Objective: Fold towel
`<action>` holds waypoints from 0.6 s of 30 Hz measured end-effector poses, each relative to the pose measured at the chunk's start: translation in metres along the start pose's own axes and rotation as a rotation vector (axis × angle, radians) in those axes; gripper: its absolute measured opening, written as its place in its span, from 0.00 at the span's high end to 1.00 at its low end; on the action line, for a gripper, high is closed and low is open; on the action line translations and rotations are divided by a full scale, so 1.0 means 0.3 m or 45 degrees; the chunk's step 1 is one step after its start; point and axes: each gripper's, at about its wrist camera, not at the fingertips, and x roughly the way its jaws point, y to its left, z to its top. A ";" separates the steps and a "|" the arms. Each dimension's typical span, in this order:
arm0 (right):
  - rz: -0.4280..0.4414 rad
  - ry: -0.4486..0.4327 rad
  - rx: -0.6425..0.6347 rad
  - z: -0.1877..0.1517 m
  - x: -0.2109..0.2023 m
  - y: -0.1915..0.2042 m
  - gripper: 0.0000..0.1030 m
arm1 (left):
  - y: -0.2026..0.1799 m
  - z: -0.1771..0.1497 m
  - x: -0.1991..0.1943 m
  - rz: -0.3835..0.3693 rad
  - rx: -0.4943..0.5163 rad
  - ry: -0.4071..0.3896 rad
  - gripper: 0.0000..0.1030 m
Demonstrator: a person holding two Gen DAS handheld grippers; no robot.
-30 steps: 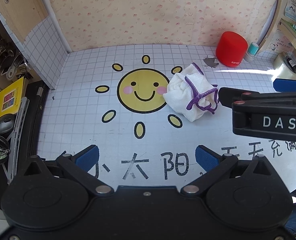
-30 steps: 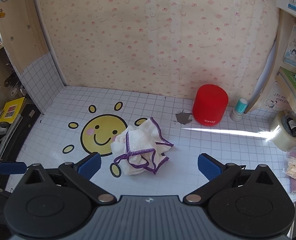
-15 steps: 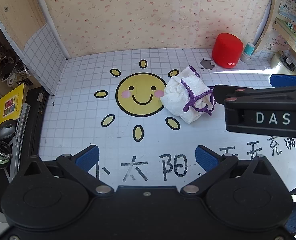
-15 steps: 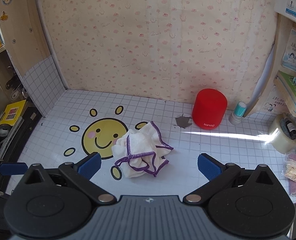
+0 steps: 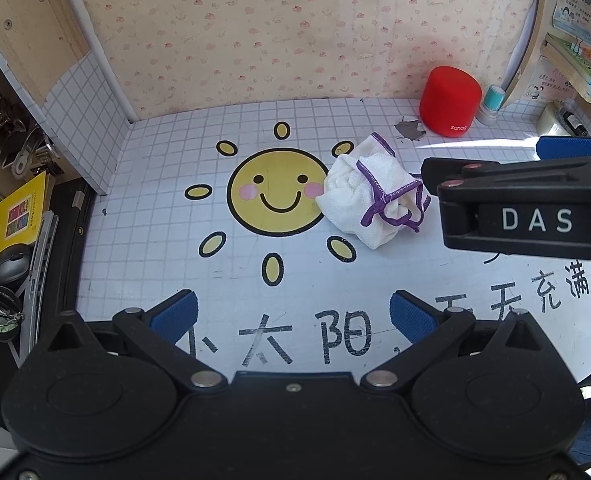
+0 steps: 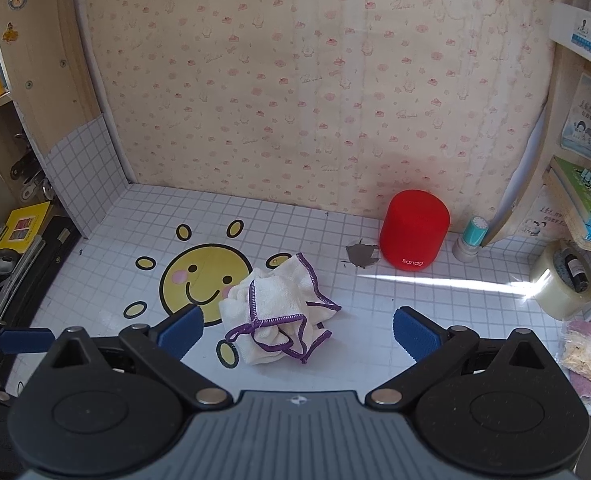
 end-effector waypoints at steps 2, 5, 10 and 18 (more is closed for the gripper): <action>-0.005 0.002 0.001 0.001 0.001 -0.001 0.01 | 0.001 0.001 0.003 -0.002 -0.002 0.005 0.00; -0.008 0.005 0.001 0.001 0.001 -0.003 0.01 | 0.000 0.004 0.006 -0.006 0.001 0.006 0.00; -0.014 0.015 0.002 0.000 0.006 -0.007 0.01 | -0.002 0.009 0.011 -0.011 0.005 0.008 0.00; -0.021 0.023 0.011 0.001 0.017 -0.016 0.01 | -0.006 0.011 0.015 -0.015 0.007 0.011 0.00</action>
